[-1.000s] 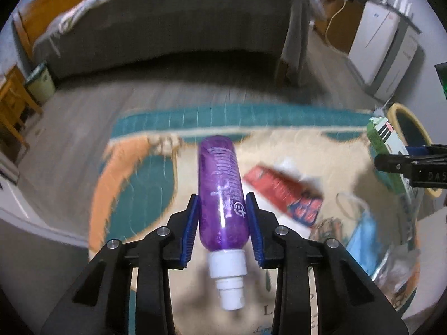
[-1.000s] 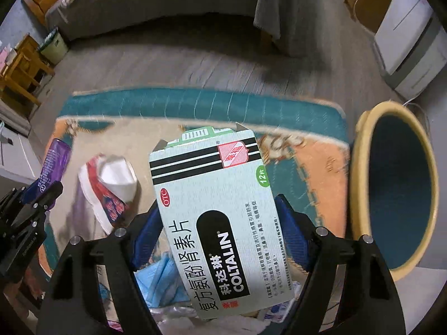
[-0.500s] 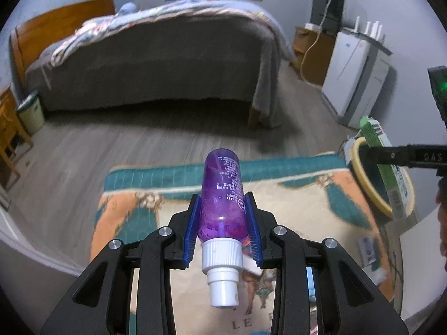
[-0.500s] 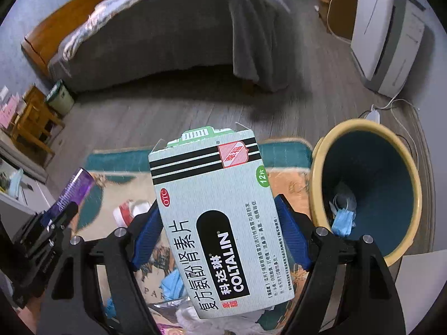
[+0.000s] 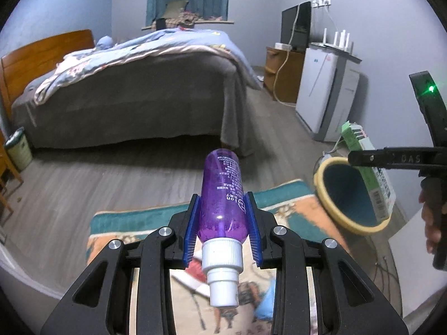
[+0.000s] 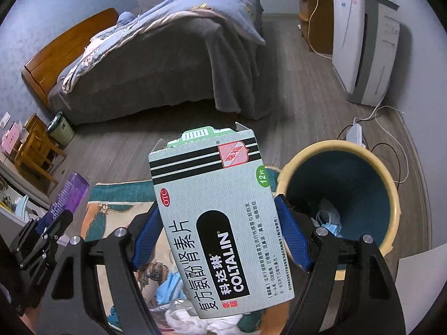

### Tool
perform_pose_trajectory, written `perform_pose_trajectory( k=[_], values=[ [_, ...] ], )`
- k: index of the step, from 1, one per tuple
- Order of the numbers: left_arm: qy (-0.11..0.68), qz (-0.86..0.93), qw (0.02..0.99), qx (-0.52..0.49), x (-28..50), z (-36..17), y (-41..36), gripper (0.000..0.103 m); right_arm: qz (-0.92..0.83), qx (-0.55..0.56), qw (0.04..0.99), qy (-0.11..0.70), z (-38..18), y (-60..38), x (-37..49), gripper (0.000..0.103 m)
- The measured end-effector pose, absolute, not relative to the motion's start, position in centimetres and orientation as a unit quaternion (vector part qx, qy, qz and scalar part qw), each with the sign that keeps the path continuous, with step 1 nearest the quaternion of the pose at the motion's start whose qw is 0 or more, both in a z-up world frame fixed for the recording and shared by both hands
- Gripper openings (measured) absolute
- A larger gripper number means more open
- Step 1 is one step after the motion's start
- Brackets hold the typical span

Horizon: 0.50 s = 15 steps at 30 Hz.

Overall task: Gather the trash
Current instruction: 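Lift bottle and box and carry them toward the yellow bin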

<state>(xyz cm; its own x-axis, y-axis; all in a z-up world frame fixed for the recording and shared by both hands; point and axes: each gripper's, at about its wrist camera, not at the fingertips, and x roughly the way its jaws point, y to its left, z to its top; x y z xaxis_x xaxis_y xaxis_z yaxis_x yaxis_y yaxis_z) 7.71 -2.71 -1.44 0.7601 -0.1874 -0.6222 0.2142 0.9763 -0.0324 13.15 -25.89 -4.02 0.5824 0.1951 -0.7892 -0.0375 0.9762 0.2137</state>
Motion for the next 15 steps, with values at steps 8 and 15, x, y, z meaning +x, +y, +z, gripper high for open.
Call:
perform_pose_trajectory(
  k=[8, 15],
  values=[
    [0.325, -0.138, 0.935, 0.03, 8.5, -1.4, -7.0, 0.033, 0.052, 0.092, 0.888, 0.447, -3.8, -29.9, 12.5, 0.076],
    [0.324, -0.157, 0.931, 0.052, 8.5, -1.7, -10.9, 0.033, 0.034, 0.092, 0.891, 0.442, -3.9, -33.5, 11.8, 0.076]
  ],
)
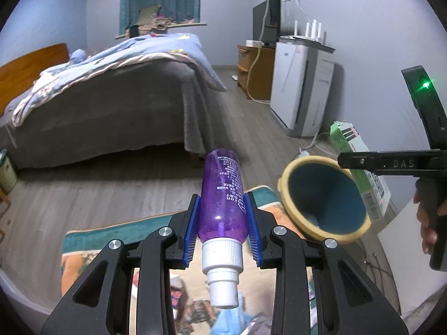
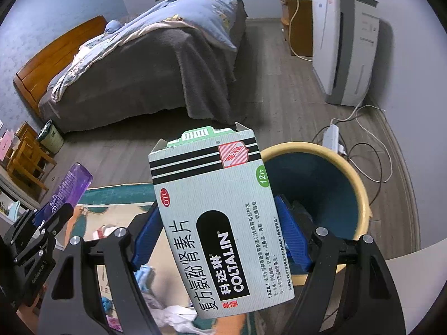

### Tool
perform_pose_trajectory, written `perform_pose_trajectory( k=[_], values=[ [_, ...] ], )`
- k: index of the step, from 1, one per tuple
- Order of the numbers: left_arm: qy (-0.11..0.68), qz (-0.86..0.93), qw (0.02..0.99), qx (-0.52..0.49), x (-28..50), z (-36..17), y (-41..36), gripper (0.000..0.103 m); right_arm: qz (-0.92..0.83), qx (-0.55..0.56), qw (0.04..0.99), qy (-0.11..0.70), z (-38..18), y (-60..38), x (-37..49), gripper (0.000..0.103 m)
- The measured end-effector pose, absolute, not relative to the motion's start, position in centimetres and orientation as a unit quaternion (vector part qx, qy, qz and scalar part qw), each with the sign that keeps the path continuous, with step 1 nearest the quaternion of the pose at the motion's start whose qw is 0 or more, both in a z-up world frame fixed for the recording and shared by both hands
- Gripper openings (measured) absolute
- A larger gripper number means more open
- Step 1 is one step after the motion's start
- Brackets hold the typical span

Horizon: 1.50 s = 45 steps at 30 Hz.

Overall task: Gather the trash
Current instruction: 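Lift bottle and box and carry them toward the yellow bin, then open both tools over the bin to drop the bottle and box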

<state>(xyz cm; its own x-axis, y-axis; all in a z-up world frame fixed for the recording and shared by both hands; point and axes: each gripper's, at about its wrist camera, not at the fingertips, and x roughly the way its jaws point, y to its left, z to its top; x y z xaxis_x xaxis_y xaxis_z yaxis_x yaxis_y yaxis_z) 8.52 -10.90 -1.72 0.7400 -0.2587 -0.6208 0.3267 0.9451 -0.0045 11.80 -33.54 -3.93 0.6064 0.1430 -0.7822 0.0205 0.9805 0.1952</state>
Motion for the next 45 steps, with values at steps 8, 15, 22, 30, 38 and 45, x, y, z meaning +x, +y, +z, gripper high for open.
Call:
perform_pose_trajectory(
  k=[8, 15, 22, 30, 38, 45],
  values=[
    [0.328, -0.175, 0.926, 0.073, 8.7, -2.2, -14.6, 0.033, 0.013, 0.106, 0.892, 0.439, -4.2, -37.6, 11.3, 0.076],
    [0.331, -0.194, 0.92, 0.086, 8.8, -2.9, -17.6, 0.033, -0.002, 0.118, 0.891, 0.438, -4.9, -40.5, 11.1, 0.076],
    [0.34, -0.216, 0.911, 0.09, 9.4, -3.5, -20.0, 0.033, -0.022, 0.136, 0.888, 0.438, -5.8, -43.1, 11.5, 0.076],
    [0.333, -0.246, 0.902, 0.121, 9.7, -4.3, -24.1, 0.033, -0.044, 0.17, 0.877, 0.447, -7.7, -46.2, 12.0, 0.076],
    [0.357, -0.279, 0.882, 0.128, 11.7, -6.1, -27.6, 0.033, -0.066, 0.173, 0.871, 0.455, -9.2, -47.5, 12.5, 0.076],
    [0.387, -0.285, 0.864, 0.154, 14.3, -9.5, -29.9, 0.033, -0.077, 0.191, 0.86, 0.467, -11.4, -48.3, 13.4, 0.076]
  ],
)
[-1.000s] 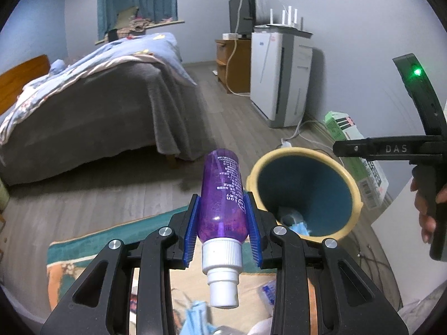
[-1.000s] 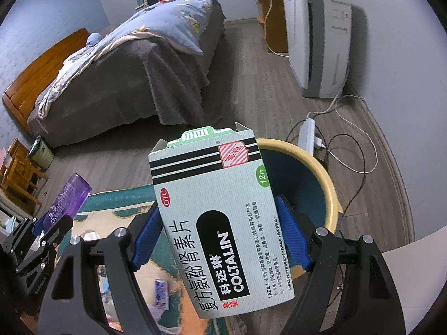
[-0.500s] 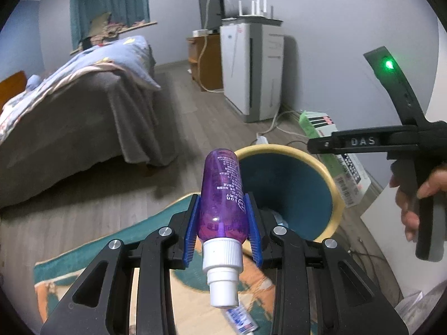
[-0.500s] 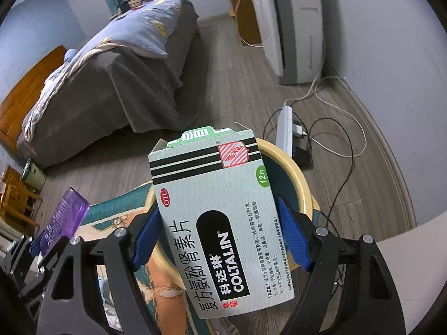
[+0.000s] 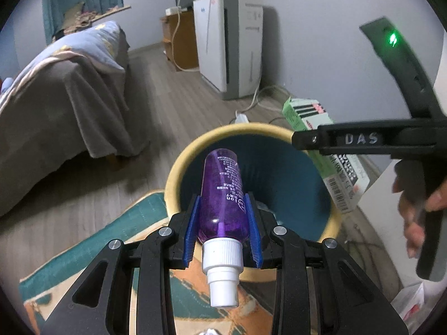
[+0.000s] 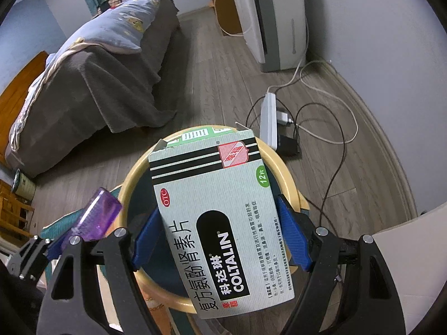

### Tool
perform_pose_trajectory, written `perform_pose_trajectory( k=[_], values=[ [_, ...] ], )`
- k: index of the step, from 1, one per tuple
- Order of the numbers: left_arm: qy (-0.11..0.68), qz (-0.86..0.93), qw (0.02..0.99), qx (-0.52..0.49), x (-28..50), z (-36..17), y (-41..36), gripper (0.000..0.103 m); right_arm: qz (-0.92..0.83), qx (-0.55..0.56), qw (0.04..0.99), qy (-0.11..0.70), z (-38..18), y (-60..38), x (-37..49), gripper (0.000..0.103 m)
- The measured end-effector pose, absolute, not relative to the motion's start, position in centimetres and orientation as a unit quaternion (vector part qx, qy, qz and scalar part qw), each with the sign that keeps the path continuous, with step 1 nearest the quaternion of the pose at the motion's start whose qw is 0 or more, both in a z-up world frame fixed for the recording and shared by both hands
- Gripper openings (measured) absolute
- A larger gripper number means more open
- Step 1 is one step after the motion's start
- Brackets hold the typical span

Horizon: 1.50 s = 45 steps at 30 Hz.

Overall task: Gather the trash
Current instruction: 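Open both tools over the bin to drop the bottle and box, then move both open tools back over the mat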

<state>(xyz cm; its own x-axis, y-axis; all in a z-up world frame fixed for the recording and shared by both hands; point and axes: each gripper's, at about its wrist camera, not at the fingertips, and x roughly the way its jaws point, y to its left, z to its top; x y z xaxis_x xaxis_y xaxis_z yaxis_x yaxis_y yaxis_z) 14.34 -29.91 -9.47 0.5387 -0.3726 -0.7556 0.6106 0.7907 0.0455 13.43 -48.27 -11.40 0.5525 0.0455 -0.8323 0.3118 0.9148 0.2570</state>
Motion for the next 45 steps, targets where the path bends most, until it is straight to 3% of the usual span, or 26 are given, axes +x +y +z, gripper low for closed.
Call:
perform_pose_trajectory(
  k=[6, 8, 14, 17, 19, 20, 24, 36, 45],
  values=[
    [0.399, -0.287, 0.859, 0.144, 16.1, -11.1, -30.1, 0.034, -0.078, 0.204, 0.856, 0.469, -12.4, -48.4, 14.2, 0.077],
    [0.396, -0.286, 0.86, 0.147, 16.2, -11.2, -30.0, 0.038, -0.075, 0.21, 0.855, 0.468, -12.6, -48.3, 14.4, 0.077],
    [0.388, -0.278, 0.868, 0.139, 16.2, -10.9, -29.0, 0.06, -0.076, 0.207, 0.855, 0.47, -12.6, -47.8, 14.9, 0.083],
    [0.386, -0.271, 0.873, 0.126, 15.9, -10.5, -28.1, 0.075, -0.079, 0.209, 0.855, 0.469, -12.2, -47.9, 14.8, 0.087],
    [0.379, -0.261, 0.879, 0.126, 15.4, -10.1, -27.6, 0.092, -0.082, 0.21, 0.855, 0.467, -11.7, -48.0, 14.7, 0.089],
    [0.375, -0.254, 0.883, 0.124, 15.1, -9.8, -27.2, 0.094, -0.084, 0.21, 0.856, 0.465, -11.4, -48.0, 14.5, 0.09],
    [0.375, -0.237, 0.889, 0.114, 14.2, -8.7, -25.5, 0.096, -0.091, 0.201, 0.864, 0.453, -9.7, -47.9, 13.8, 0.097],
    [0.345, -0.171, 0.92, 0.075, 8.2, -2.1, -15.6, 0.098, -0.048, 0.143, 0.884, 0.443, -4.9, -41.8, 10.4, 0.097],
    [0.35, -0.115, 0.927, 0.066, 3.2, -1.4, -8.3, 0.098, -0.006, 0.122, 0.883, 0.454, -4.1, -35.3, 6.7, 0.097]
  ],
)
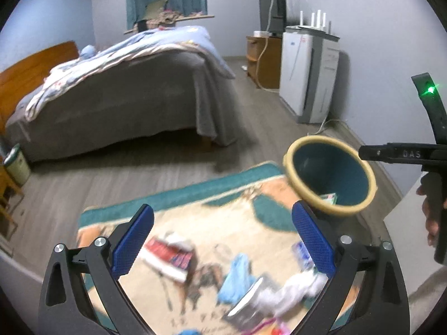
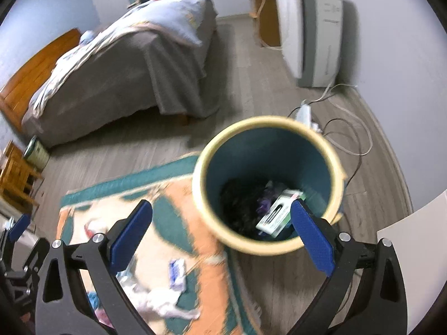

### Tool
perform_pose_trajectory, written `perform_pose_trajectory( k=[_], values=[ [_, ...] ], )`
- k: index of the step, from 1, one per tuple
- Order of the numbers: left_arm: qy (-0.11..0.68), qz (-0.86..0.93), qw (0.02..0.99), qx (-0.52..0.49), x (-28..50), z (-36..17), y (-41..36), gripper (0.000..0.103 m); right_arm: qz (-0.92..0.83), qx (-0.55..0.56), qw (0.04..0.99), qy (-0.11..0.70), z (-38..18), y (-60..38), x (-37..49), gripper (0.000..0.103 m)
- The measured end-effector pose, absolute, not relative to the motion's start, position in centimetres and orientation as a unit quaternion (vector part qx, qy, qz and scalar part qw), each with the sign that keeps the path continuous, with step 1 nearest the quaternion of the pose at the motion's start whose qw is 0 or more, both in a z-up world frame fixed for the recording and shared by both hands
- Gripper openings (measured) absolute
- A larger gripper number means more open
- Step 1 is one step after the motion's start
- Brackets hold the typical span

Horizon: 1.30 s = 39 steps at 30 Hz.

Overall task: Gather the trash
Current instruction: 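Move both open tools back over the mat, then grasp the blue glove with left tool while right tool grasps white tissue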

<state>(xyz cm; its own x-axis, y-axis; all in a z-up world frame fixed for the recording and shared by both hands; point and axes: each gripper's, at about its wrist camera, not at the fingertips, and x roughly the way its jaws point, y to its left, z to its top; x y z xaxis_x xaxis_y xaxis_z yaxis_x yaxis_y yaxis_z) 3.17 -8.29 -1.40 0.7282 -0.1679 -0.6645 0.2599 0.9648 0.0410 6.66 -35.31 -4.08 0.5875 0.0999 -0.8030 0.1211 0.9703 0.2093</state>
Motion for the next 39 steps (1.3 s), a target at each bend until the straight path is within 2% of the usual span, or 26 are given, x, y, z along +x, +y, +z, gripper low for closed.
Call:
perform_pose_trajectory(
  k=[15, 23, 28, 32, 37, 39],
  values=[
    [0.356, -0.063, 0.928, 0.087, -0.5, -2.7, -1.8, 0.098, 0.023, 0.073, 0.867, 0.493, -7.0, -25.2, 2.2, 0.097],
    [0.368, -0.047, 0.926, 0.066, -0.7, -3.1, 1.1, 0.098, 0.036, 0.044, 0.838, 0.543, -10.7, -21.4, 2.1, 0.096],
    [0.407, -0.043, 0.911, 0.043, -0.4, -5.1, 2.2, 0.098, 0.057, 0.033, 0.816, 0.574, -12.8, -19.4, 2.1, 0.083],
    [0.468, -0.035, 0.883, 0.011, -0.1, -7.8, 3.0, 0.097, 0.068, 0.01, 0.801, 0.594, -14.2, -18.1, 1.9, 0.069],
    [0.524, -0.055, 0.85, 0.026, -0.1, -10.5, 2.3, 0.093, 0.081, 0.015, 0.776, 0.626, -15.9, -17.8, 1.9, 0.056],
    [0.54, -0.064, 0.839, 0.024, -0.1, -11.4, 2.0, 0.081, 0.082, 0.002, 0.774, 0.628, -16.1, -17.5, 1.8, 0.042]
  ],
)
